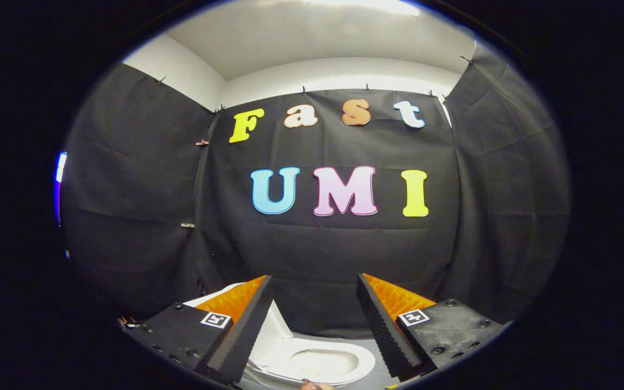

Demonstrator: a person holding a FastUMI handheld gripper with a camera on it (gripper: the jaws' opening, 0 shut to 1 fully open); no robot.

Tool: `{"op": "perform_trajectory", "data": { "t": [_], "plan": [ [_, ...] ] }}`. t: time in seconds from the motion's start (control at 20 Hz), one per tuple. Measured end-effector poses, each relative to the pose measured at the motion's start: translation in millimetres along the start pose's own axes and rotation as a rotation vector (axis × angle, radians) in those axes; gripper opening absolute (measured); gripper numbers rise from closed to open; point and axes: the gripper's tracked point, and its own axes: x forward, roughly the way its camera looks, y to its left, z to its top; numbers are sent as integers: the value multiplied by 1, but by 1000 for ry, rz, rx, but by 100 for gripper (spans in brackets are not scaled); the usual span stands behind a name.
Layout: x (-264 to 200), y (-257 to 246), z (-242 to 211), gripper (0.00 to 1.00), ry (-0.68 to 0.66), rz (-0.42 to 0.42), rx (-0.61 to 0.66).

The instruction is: Open the toilet lid.

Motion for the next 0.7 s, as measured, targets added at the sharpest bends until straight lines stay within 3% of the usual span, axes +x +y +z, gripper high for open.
{"op": "perform_trajectory", "data": {
  "t": [0.35,0.7],
  "plan": [
    [-7,18,-12,97,36,68,-1],
    [-8,15,-7,98,22,63,13]
  ]
}}
